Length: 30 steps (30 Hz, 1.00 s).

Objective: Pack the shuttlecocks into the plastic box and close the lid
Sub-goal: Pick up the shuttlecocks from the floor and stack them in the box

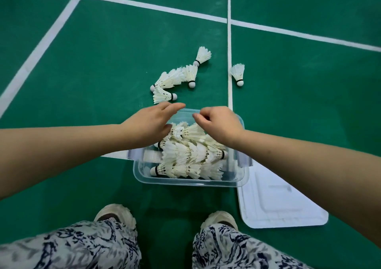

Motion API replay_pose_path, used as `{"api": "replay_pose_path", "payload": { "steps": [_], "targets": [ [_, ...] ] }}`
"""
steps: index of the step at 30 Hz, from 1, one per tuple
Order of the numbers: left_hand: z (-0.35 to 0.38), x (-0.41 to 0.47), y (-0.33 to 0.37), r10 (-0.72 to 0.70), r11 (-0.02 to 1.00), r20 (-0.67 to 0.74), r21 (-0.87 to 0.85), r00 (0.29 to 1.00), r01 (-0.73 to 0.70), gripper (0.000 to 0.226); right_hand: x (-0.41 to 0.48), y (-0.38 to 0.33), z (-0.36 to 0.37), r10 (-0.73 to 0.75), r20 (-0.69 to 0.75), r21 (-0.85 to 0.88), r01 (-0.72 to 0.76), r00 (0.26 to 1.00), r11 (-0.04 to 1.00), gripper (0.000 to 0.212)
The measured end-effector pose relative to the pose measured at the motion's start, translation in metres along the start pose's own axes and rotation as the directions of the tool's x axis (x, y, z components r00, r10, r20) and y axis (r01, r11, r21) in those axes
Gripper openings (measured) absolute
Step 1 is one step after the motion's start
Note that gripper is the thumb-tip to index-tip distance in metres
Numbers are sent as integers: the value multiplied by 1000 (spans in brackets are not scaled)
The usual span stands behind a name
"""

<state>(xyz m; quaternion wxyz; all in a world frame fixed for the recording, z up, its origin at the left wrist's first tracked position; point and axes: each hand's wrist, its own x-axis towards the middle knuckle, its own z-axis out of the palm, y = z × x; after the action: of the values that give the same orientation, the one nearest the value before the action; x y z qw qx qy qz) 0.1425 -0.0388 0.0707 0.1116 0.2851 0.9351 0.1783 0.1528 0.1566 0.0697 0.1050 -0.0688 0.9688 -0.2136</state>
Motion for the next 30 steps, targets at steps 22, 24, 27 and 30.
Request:
{"api": "replay_pose_path", "payload": {
  "steps": [22, 24, 27, 30],
  "targets": [
    [65, 177, -157, -363, 932, 193, 91, 912, 351, 104, 186, 82, 48, 37, 226, 52, -50, 973, 997, 29],
    [67, 181, -158, -336, 942, 168, 49, 927, 332, 91, 185, 85, 54, 43, 235, 53, -57, 971, 997, 29],
    [64, 184, -154, -339, 939, 188, 11, 922, 343, 78, 183, 87, 61, 48, 229, 63, -64, 972, 996, 27],
    [62, 178, -147, -315, 947, 200, 1, 928, 321, 72, 178, 87, 60, 55, 225, 80, -74, 973, 994, 26]
  ]
}}
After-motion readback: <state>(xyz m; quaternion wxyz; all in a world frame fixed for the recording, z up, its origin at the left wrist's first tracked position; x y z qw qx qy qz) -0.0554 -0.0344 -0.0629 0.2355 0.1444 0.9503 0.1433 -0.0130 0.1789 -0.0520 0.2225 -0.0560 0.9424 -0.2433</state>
